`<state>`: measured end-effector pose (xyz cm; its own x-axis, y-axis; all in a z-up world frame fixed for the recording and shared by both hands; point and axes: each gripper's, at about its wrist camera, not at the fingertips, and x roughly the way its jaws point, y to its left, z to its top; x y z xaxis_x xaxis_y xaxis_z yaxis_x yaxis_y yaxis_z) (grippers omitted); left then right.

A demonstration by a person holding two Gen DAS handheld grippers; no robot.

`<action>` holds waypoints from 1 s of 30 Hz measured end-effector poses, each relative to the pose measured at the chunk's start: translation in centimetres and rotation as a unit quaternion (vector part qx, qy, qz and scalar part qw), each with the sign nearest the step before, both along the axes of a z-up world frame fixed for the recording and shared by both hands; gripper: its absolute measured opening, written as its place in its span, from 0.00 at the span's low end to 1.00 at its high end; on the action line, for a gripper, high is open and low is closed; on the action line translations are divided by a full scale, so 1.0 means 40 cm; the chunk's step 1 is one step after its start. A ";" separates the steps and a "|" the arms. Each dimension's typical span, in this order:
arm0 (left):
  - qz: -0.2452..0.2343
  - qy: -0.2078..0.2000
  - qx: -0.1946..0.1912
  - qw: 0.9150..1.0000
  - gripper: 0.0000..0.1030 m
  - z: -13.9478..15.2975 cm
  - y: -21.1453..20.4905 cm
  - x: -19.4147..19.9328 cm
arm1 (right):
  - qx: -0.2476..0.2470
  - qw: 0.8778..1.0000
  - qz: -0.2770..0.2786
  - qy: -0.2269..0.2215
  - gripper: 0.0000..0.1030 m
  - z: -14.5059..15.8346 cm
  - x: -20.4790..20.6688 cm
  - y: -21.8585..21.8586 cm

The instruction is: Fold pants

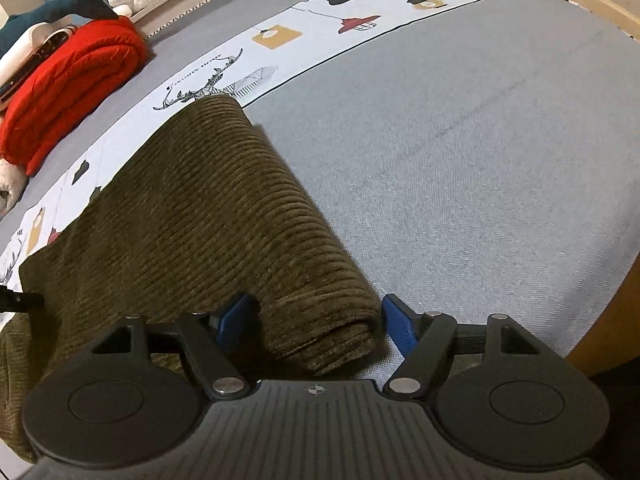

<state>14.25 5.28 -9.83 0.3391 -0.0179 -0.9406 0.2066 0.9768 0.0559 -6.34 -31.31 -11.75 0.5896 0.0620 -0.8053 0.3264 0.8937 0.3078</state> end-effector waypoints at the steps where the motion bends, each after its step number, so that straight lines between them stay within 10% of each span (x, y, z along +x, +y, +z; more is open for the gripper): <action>1: 0.000 0.000 -0.001 1.000 0.32 0.001 0.002 0.000 | 0.001 1.000 0.003 -0.002 0.64 -0.001 0.001 0.002; 4: 0.004 -0.002 0.000 1.000 0.41 0.008 0.006 0.001 | -0.010 1.000 0.002 -0.005 0.50 0.005 0.001 0.001; 7: 0.008 -0.013 0.001 1.000 0.77 0.034 0.005 -0.001 | -0.015 1.000 -0.006 -0.017 0.34 0.025 -0.008 -0.001; 11: -0.007 -0.056 -0.032 0.998 0.82 0.119 -0.015 -0.026 | -0.101 0.990 0.048 -0.085 0.29 0.127 -0.035 0.084; 18: -0.048 -0.033 -0.286 0.956 0.91 0.226 -0.056 -0.088 | -0.221 0.918 0.224 -0.240 0.27 0.276 -0.143 0.315; 23: -0.097 -0.022 -0.292 0.951 0.93 0.216 -0.119 -0.104 | -0.273 0.856 0.340 -0.279 0.26 0.272 -0.213 0.459; 25: -0.084 -0.022 -0.258 0.962 0.87 0.195 -0.120 -0.096 | -0.285 0.836 0.372 -0.285 0.25 0.263 -0.231 0.499; 27: -0.055 -0.013 -0.204 0.977 0.46 0.166 -0.103 -0.081 | -0.292 0.822 0.395 -0.288 0.25 0.256 -0.244 0.527; 30: -0.047 -0.006 -0.153 0.987 0.20 0.143 -0.075 -0.070 | -0.289 0.821 0.408 -0.277 0.26 0.250 -0.250 0.553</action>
<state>11.45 2.30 -4.11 0.3335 -0.3329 -0.8820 0.2977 0.9249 -0.2366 -16.35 -9.21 -1.76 0.8273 0.3206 -0.4613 -0.5002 0.7942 -0.3451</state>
